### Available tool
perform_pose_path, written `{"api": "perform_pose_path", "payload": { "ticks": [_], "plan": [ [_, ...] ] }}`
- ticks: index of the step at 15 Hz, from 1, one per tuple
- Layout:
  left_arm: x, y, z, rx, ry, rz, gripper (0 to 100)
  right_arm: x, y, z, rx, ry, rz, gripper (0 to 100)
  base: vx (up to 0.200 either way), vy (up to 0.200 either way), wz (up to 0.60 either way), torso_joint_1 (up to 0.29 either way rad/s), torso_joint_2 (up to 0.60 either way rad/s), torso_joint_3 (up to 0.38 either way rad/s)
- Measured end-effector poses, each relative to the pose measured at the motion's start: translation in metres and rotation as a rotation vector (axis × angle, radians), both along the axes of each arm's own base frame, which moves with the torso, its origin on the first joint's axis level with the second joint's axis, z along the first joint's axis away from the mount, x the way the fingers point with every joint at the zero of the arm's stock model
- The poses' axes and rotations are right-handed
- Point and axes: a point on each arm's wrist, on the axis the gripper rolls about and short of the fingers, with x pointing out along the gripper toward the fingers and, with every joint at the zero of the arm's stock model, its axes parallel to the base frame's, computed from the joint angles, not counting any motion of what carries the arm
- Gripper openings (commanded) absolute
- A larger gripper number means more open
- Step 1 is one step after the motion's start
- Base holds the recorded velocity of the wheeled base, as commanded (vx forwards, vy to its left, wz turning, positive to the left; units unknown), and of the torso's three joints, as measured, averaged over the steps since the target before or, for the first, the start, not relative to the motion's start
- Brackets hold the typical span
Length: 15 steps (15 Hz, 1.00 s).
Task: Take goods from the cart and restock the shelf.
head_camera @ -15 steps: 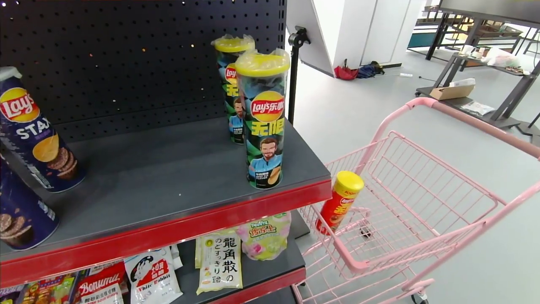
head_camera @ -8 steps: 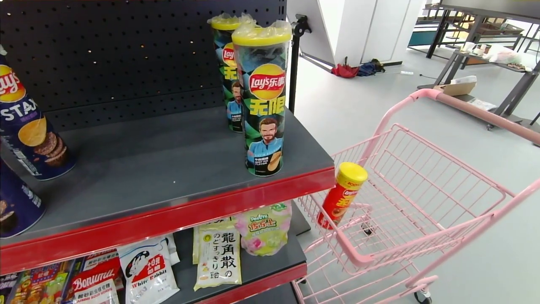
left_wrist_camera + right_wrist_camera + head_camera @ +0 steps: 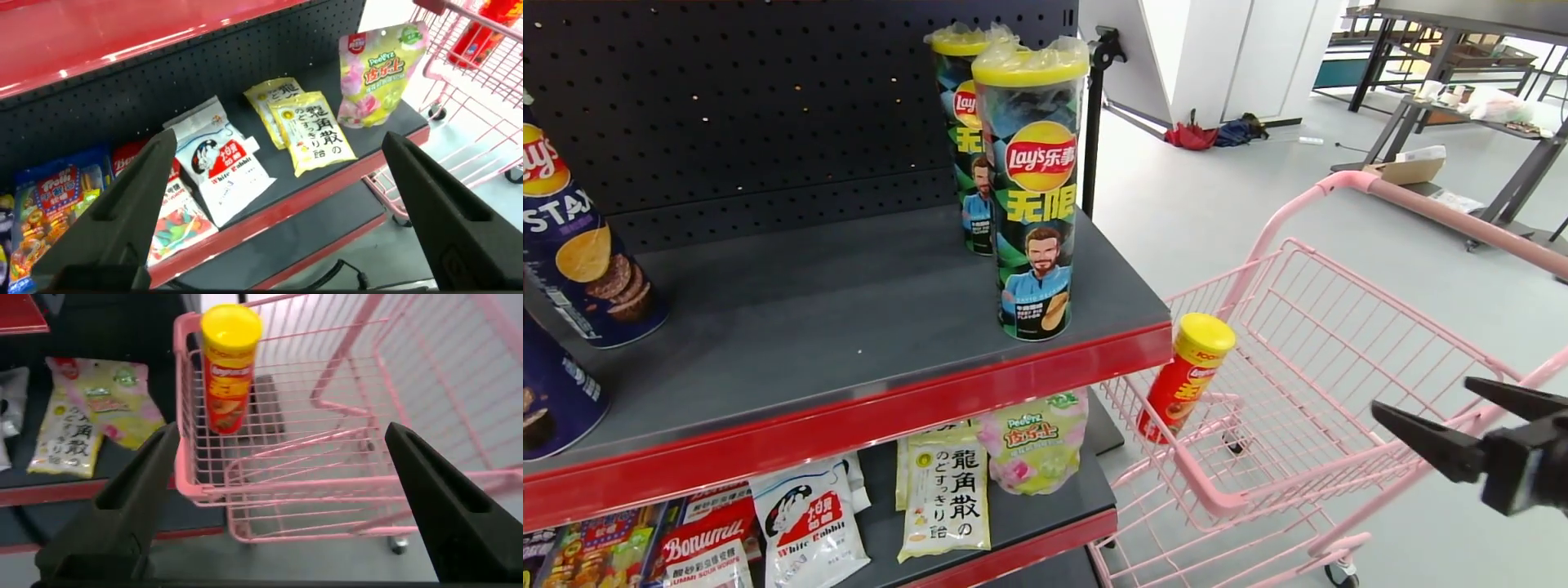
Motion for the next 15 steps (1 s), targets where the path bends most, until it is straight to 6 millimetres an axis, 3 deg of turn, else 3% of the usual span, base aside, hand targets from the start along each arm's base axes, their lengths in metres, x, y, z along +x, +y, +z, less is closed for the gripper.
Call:
{"api": "perform_pose_path", "payload": {
  "ticks": [4, 7, 12, 15],
  "plan": [
    [0.002, 0.000, 0.003, -0.002, 0.018, -0.002, 100, 0.075, 0.023, -0.019, 0.106, 0.040, 0.073, 100, 0.000, 0.000, 0.00, 0.000, 0.00, 0.000],
    [0.005, 0.000, 0.002, -0.002, 0.049, -0.003, 100, 0.118, 0.037, -0.043, 0.137, 0.028, 0.096, 100, 0.000, 0.000, 0.00, 0.000, 0.00, 0.000],
    [0.007, 0.000, 0.000, 0.005, 0.069, 0.005, 100, 0.150, 0.048, -0.078, 0.155, 0.100, 0.096, 100, 0.000, 0.000, 0.00, 0.000, 0.00, 0.000],
    [0.007, 0.000, 0.001, 0.006, 0.068, 0.006, 100, 0.164, 0.052, -0.086, 0.161, 0.112, 0.095, 100, 0.000, 0.000, 0.00, 0.000, 0.00, 0.000]
  ]
}}
